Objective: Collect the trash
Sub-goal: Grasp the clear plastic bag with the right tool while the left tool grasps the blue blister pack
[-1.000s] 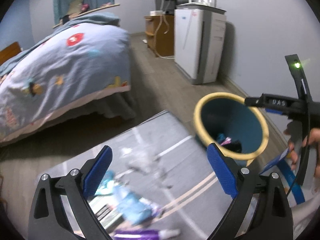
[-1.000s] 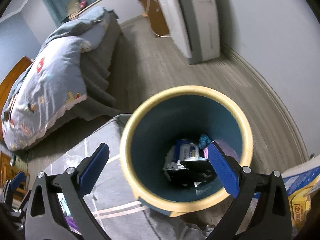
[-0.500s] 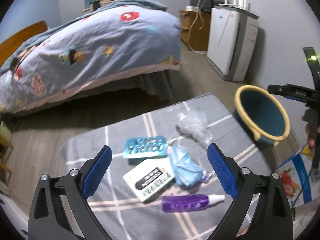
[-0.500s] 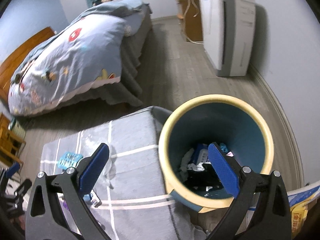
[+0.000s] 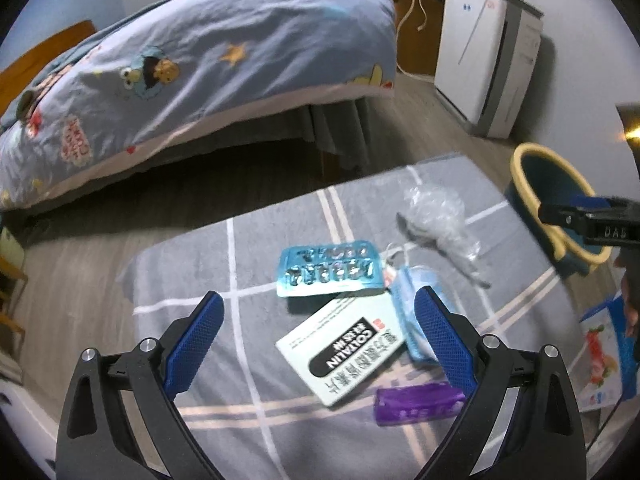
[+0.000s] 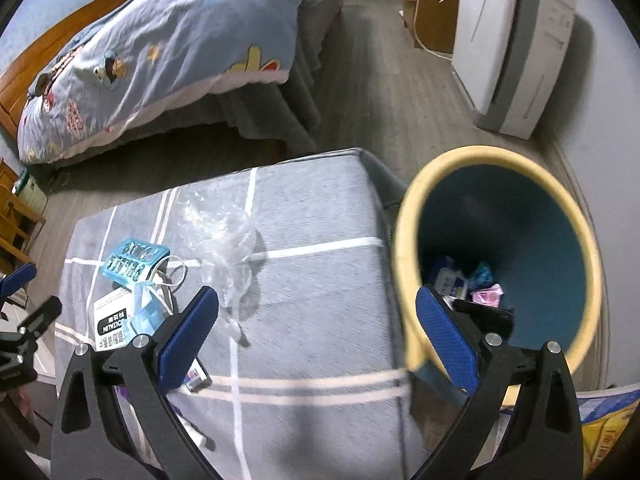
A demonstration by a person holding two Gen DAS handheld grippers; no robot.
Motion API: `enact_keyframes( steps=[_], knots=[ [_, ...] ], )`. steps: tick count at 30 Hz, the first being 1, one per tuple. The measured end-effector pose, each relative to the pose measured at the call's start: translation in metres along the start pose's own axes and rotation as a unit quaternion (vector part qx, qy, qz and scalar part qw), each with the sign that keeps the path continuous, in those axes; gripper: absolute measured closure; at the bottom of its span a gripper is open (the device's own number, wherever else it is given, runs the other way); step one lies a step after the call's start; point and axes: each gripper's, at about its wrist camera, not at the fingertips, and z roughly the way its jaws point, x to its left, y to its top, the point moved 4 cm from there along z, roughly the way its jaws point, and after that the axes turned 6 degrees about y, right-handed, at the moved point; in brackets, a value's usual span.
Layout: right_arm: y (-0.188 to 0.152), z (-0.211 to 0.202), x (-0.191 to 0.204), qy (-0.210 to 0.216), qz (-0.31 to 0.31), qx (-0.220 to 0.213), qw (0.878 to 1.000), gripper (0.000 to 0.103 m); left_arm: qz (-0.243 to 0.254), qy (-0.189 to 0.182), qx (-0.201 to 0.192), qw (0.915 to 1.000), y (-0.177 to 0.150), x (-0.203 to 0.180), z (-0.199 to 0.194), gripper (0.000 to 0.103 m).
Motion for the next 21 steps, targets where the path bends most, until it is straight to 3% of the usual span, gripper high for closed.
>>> enact_keyframes(
  steps=[6, 17, 19, 21],
  knots=[
    [0.007, 0.031, 0.025, 0.025, -0.009, 0.019, 0.999, 0.006, 0.015, 0.004, 0.043, 0.9990, -0.009, 0.010, 0.039, 0.008],
    [0.026, 0.075, 0.056, 0.039, -0.038, 0.032, 0.998, 0.007, -0.001, -0.005, 0.063, 0.9980, 0.010, 0.018, 0.085, 0.008],
    [0.028, 0.082, 0.060, 0.043, -0.043, 0.035, 0.998, 0.012, -0.009, -0.013, 0.065, 0.9978, 0.015, 0.017, 0.091, 0.008],
    [0.027, 0.090, 0.062, 0.043, -0.045, 0.046, 0.997, 0.025, -0.013, -0.017, 0.075, 0.9970, 0.017, 0.016, 0.101, 0.008]
  ],
)
